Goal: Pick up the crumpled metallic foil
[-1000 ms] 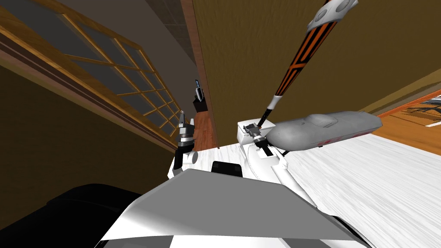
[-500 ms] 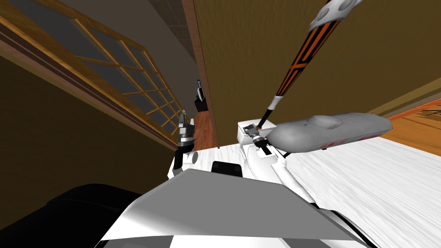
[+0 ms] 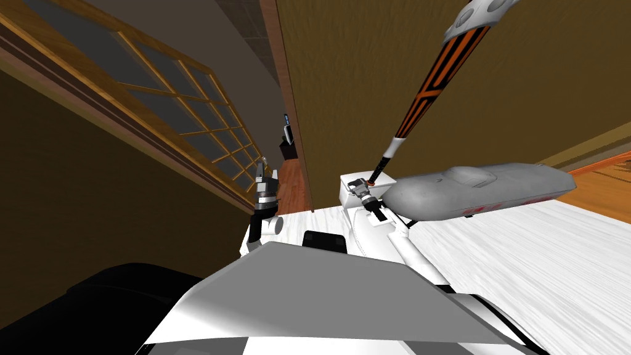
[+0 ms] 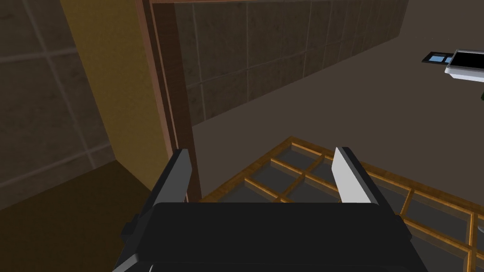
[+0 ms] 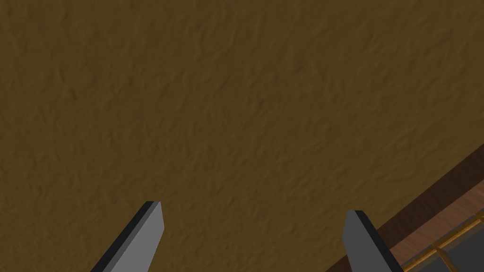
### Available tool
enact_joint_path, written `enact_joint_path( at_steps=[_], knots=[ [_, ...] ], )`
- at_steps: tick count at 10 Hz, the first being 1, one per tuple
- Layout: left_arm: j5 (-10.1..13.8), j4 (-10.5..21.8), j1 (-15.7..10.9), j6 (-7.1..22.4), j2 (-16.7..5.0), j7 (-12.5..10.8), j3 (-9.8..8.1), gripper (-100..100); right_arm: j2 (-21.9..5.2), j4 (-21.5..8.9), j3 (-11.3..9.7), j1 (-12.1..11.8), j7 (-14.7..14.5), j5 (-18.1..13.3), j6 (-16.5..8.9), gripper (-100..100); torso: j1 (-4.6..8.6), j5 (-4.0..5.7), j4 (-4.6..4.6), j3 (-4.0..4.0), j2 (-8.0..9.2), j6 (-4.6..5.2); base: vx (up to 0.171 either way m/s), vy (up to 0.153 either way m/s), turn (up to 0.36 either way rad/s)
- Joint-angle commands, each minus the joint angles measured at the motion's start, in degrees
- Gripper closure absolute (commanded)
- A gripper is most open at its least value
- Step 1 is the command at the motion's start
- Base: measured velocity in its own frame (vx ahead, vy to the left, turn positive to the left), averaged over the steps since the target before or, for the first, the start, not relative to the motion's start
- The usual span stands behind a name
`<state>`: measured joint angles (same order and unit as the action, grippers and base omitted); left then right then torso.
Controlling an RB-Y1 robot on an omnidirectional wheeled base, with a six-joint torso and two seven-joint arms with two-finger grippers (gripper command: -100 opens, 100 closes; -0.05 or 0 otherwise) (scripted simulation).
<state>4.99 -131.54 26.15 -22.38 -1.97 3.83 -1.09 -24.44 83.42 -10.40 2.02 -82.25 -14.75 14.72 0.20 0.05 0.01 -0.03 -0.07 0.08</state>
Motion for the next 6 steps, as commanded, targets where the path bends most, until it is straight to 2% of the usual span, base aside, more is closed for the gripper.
enact_joint_path(
  at_steps=[1,2,3,4,5,6],
  knots=[
    [0.00,0.00,0.00,0.00,0.00,0.00,0.00,0,-0.94,-2.09,-0.90,0.92,-2.86,-0.62,-0.36,-100,0.00,0.00,0.00,0.00,0.00,0.00,0.013,-0.048,0.066],
    [0.00,0.00,0.00,0.00,0.00,0.00,0.00,0,-0.94,-2.09,-0.90,0.92,-4.10,-0.62,-0.36,-100,0.04,0.01,0.01,-0.02,-0.04,-0.01,0.015,-0.049,0.032],
    [0.00,0.00,0.00,0.00,0.00,0.00,0.00,0,-1.63,-4.07,-1.63,1.64,-5.93,-1.18,-0.36,-100,0.04,0.01,0.01,-0.03,-0.05,0.00,0.009,-0.072,0.048],
    [0.00,0.00,0.00,0.00,0.00,0.00,0.00,0,-1.63,-4.07,-1.63,1.64,-7.22,-1.18,-0.36,-100,0.13,0.03,0.01,-0.03,-0.05,0.00,0.006,-0.058,0.031],
    [0.00,0.00,0.00,0.00,0.00,0.00,0.00,0,-2.33,-5.96,-2.34,2.31,-8.93,-1.72,-0.33,-100,0.08,0.03,0.01,-0.02,-0.03,0.01,0.007,-0.049,0.048],
    [0.00,0.00,0.00,0.00,0.00,0.00,0.00,0,-2.33,-5.96,-2.34,2.31,-10.23,-1.72,-0.33,-100,0.06,0.02,0.01,-0.02,-0.04,0.00,0.008,-0.044,0.029]
  ],
)
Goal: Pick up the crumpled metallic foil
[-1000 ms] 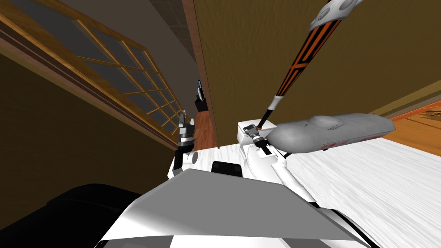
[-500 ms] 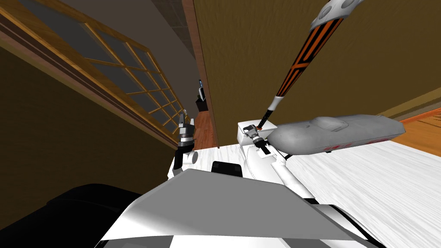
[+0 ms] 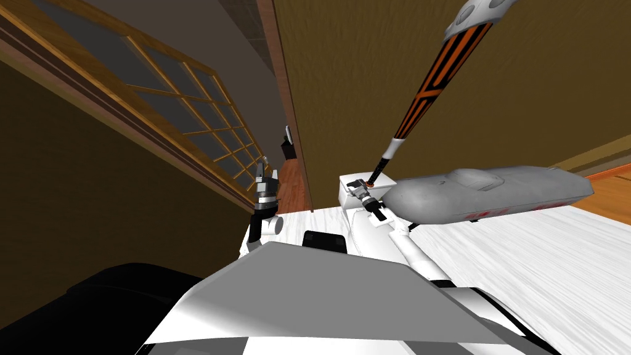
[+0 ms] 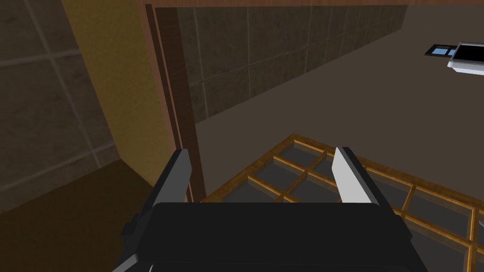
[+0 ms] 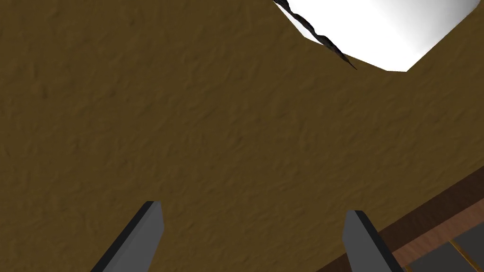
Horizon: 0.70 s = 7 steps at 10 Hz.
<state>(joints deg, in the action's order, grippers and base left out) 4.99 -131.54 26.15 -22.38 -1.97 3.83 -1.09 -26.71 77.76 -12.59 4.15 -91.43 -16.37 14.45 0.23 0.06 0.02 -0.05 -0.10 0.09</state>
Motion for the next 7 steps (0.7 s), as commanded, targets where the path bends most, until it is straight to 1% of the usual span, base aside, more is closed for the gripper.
enact_joint_path(
  at_steps=[1,2,3,4,5,6,7],
  knots=[
    [0.00,0.00,0.00,0.00,0.00,0.00,0.00,0,-0.77,-2.08,-0.82,0.80,-2.86,-0.60,-0.01,-100,0.00,0.00,0.00,0.00,0.00,0.00,0.009,-0.051,0.043],
    [0.00,0.00,0.00,0.00,0.00,0.00,0.00,0,-0.77,-2.08,-0.82,0.80,-3.91,-0.60,-0.01,-100,0.03,0.00,0.00,0.00,-0.01,-0.01,0.012,-0.043,0.030],
    [0.00,0.00,0.00,0.00,0.00,0.00,0.00,0,-1.47,-3.75,-1.47,1.38,-5.81,-1.07,0.06,-100,-0.01,0.00,0.00,-0.01,-0.02,0.00,0.017,-0.043,0.041],
    [0.00,0.00,0.00,0.00,0.00,0.00,0.00,0,-1.47,-3.75,-1.47,1.38,-6.62,-1.07,0.06,-100,-0.01,0.00,0.01,-0.02,-0.04,-0.01,0.008,-0.038,0.025],
    [0.00,0.00,0.00,0.00,0.00,0.00,0.00,0,-2.19,-5.29,-2.08,1.90,-8.83,-1.52,0.13,-100,-0.03,-0.01,0.00,-0.01,-0.01,0.00,0.007,-0.050,0.046],
    [0.00,0.00,0.00,0.00,0.00,0.00,0.00,0,-2.19,-5.29,-2.08,1.90,-9.16,-1.52,0.13,-100,0.01,0.00,0.00,0.00,-0.01,-0.01,0.008,-0.045,0.026],
    [0.00,0.00,0.00,0.00,0.00,0.00,0.00,0,-2.88,-6.70,-2.65,2.39,-11.53,-1.93,0.20,-100,-0.01,0.00,0.00,0.00,0.00,0.00,0.012,-0.045,0.038]
  ],
)
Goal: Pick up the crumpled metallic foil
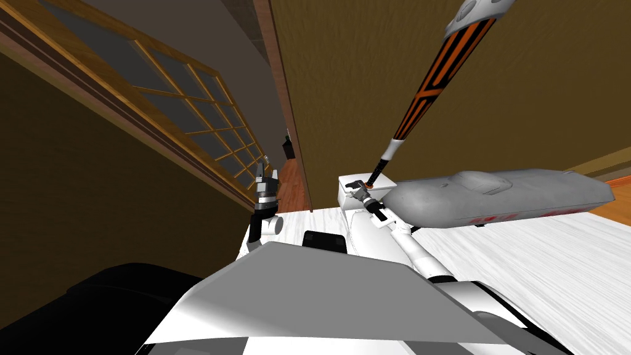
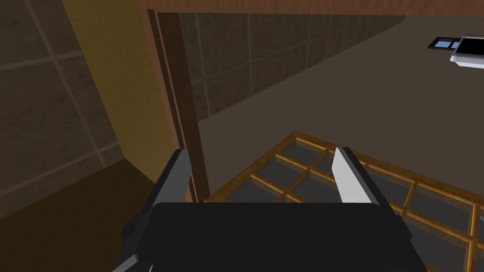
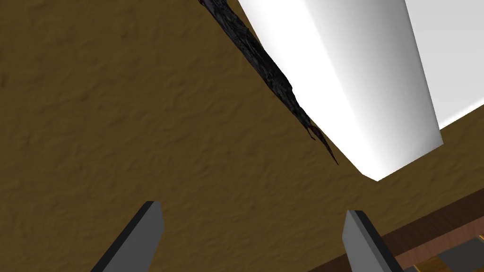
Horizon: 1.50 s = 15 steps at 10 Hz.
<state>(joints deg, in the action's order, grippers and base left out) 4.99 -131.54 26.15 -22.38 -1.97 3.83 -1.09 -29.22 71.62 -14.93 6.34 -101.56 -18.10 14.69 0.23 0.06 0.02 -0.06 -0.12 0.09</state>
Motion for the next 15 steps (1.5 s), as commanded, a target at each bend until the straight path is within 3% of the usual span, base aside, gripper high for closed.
enact_joint_path(
  at_steps=[1,6,8,9,10,11,12,15],
  knots=[
    [0.00,0.00,0.00,0.00,0.00,0.00,0.00,0,-1.05,-1.83,-0.83,0.64,-2.86,-0.58,0.03,-100,0.00,0.00,0.00,0.00,0.00,0.00,0.009,-0.066,0.050],
    [0.00,0.00,0.00,0.00,0.00,0.00,0.00,0,-3.31,-5.39,-2.32,1.98,-10.01,-1.69,0.18,-100,-0.01,0.00,0.00,0.01,0.01,0.00,0.009,-0.046,0.042],
    [0.00,0.00,0.00,0.00,0.00,0.00,0.00,0,-4.06,-6.34,-2.75,2.38,-11.90,-2.01,0.20,-100,-0.01,0.00,0.00,0.00,0.00,0.00,0.006,-0.040,0.036],
    [0.00,0.00,0.00,0.00,0.00,0.00,0.00,0,-3.94,-5.94,-2.64,2.23,-11.10,-1.87,0.14,-100,-0.05,0.00,0.00,0.01,0.03,0.00,-0.001,-0.015,0.007],
    [0.00,0.00,0.00,0.00,0.00,0.00,0.00,0,-3.98,-6.03,-2.66,2.27,-11.32,-1.89,0.17,0,-0.12,-0.02,-0.01,0.02,0.04,0.01,0.000,0.000,0.000],
    [0.00,0.00,0.00,0.00,0.00,0.00,0.00,0,-3.98,-6.02,-2.65,2.26,-11.30,-1.89,0.17,-100,-0.17,-0.03,-0.01,0.02,0.04,0.00,0.000,0.000,0.000],
    [0.00,0.00,0.00,0.00,0.00,0.00,0.00,0,-3.98,-6.02,-2.65,2.26,-11.30,-1.89,0.17,100,-0.19,-0.03,-0.01,0.02,0.04,0.00,0.000,0.000,0.000],
    [0.00,0.00,0.00,0.00,0.00,0.00,0.00,0,-3.98,-6.02,-2.65,2.26,-11.30,-1.89,0.17,100,-0.20,-0.04,-0.01,0.03,0.04,0.00,0.000,0.000,0.000]
  ],
)
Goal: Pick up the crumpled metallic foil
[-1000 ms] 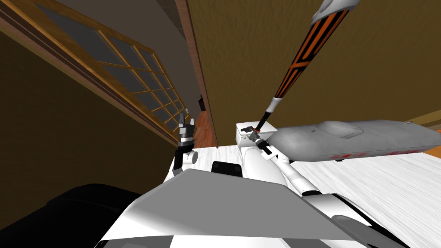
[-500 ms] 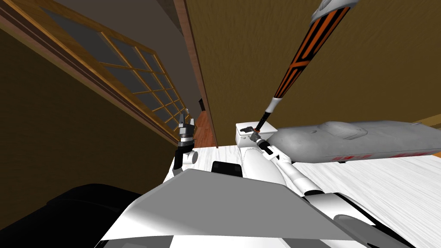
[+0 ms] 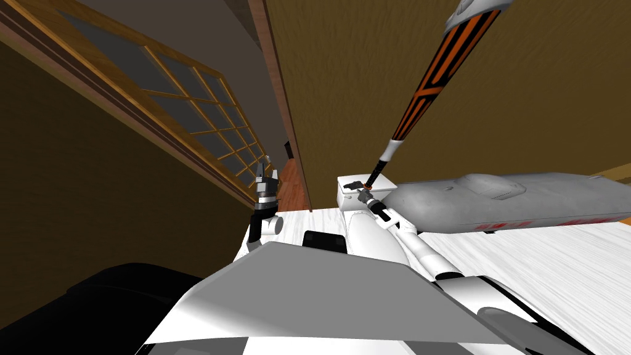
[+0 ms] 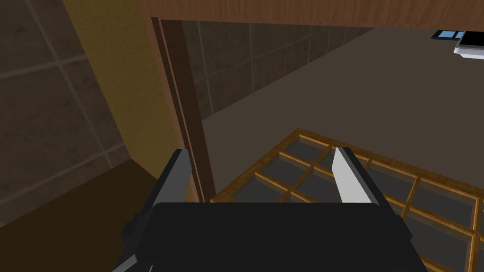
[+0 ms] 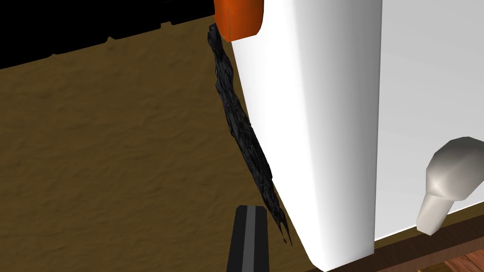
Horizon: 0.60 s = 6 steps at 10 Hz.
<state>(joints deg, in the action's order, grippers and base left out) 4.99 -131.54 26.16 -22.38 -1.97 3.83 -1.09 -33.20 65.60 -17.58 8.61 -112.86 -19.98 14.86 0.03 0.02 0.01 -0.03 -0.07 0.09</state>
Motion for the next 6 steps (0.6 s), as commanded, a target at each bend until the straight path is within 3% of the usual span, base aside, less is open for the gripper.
enact_joint_path(
  at_steps=[1,2,3,6],
  knots=[
    [0.00,0.00,0.00,0.00,0.00,0.00,0.00,0,0.00,0.00,0.00,0.00,0.00,0.00,0.00,100,0.00,0.00,0.00,0.00,0.00,0.00,0.000,0.000,0.000],
    [0.00,0.00,0.00,0.00,0.00,0.00,0.00,0,0.00,0.00,0.00,0.00,0.00,0.00,0.00,0,0.00,0.00,0.00,0.00,0.00,0.00,0.000,0.000,0.000],
    [0.00,0.00,0.00,0.00,0.00,0.00,0.00,0,0.46,0.18,0.59,-0.34,-1.87,-0.46,0.19,-100,0.00,0.00,0.00,0.00,0.00,0.00,0.027,0.003,-0.080],
    [0.00,0.00,0.01,0.00,0.00,0.00,0.00,0,1.10,0.59,1.46,-0.86,-4.98,-1.21,0.51,-100,-0.03,-0.01,0.03,-0.09,-0.16,0.00,0.042,0.008,-0.093]
  ],
)
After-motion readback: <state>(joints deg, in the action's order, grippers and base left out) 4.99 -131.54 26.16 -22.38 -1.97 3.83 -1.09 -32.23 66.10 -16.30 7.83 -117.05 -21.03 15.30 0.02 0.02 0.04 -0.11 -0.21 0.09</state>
